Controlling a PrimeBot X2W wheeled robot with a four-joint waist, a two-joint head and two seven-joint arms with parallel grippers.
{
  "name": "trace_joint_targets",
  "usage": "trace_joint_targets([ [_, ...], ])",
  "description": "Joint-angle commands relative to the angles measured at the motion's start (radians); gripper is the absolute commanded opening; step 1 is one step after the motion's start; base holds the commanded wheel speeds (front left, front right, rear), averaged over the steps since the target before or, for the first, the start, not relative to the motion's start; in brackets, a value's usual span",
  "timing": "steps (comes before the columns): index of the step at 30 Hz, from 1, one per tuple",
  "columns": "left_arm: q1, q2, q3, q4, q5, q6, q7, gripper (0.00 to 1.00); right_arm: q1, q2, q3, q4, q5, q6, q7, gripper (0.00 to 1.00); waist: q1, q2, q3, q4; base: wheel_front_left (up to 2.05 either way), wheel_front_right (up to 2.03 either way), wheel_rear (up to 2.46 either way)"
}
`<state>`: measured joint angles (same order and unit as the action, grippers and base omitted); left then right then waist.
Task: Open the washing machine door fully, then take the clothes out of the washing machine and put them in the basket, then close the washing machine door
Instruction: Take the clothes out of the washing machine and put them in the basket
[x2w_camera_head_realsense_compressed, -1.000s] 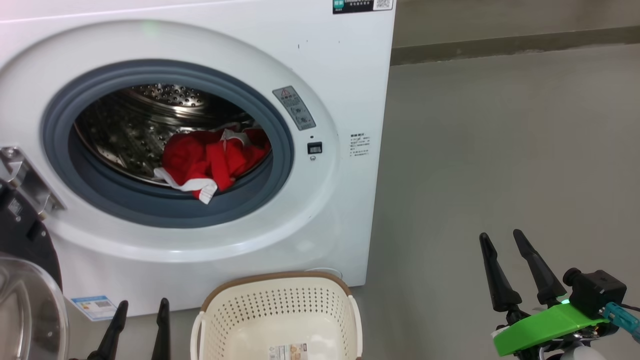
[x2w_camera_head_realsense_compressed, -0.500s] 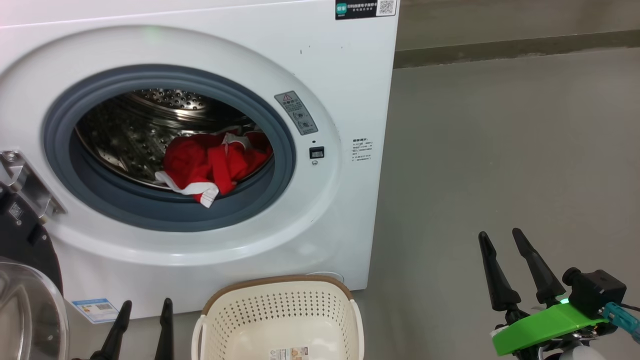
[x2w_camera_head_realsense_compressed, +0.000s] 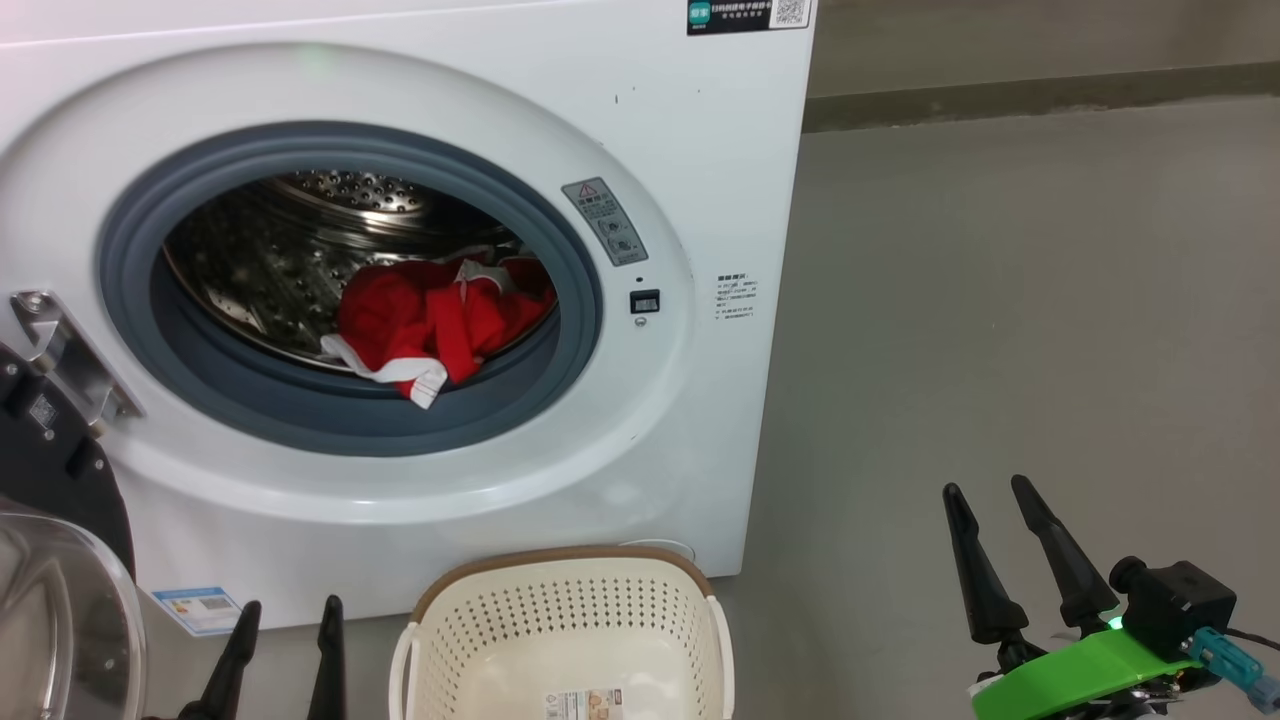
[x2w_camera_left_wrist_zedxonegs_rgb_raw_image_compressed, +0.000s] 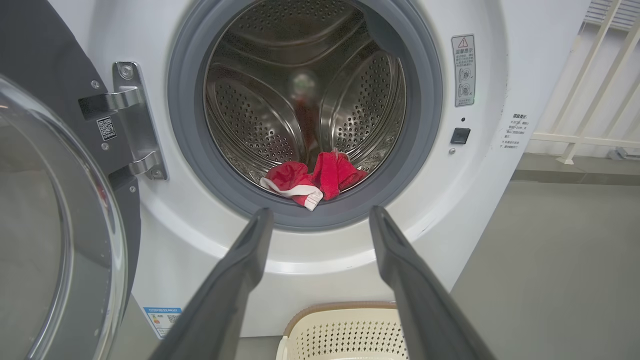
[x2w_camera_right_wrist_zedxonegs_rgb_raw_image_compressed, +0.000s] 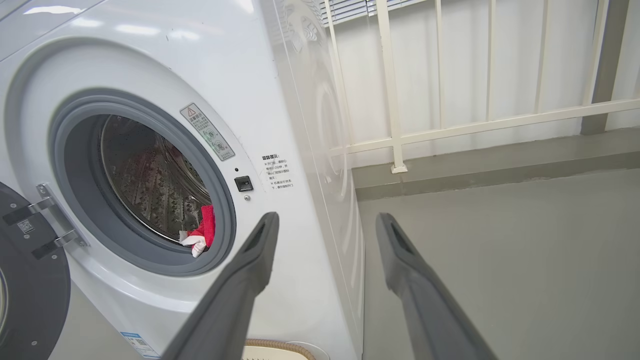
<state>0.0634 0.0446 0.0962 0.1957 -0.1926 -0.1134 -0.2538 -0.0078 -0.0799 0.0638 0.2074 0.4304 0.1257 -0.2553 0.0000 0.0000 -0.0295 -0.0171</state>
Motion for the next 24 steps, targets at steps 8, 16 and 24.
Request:
trace_joint_targets([
  [8, -0.088, 0.007, 0.035, -0.011, 0.007, 0.006, -0.008, 1.00, -0.026, 0.003, 0.016, -0.041, -0.017, 0.005, -0.006, 1.00, 0.0000, 0.0000, 0.043, 0.003, 0.00, 0.00, 0.00],
  [16, -0.209, 0.007, 0.047, 0.042, -0.035, 0.015, -0.008, 1.00, -0.060, 0.003, 0.021, -0.064, -0.033, 0.005, -0.006, 1.00, 0.0000, 0.0000, 0.127, 0.005, 0.00, 0.00, 0.00],
  [24, -0.390, 0.029, 0.031, 0.146, -0.073, 0.004, -0.008, 1.00, -0.112, 0.007, 0.032, -0.080, -0.041, 0.005, -0.006, 1.00, 0.0000, 0.0000, 0.226, -0.002, 0.00, 0.00, 0.00],
])
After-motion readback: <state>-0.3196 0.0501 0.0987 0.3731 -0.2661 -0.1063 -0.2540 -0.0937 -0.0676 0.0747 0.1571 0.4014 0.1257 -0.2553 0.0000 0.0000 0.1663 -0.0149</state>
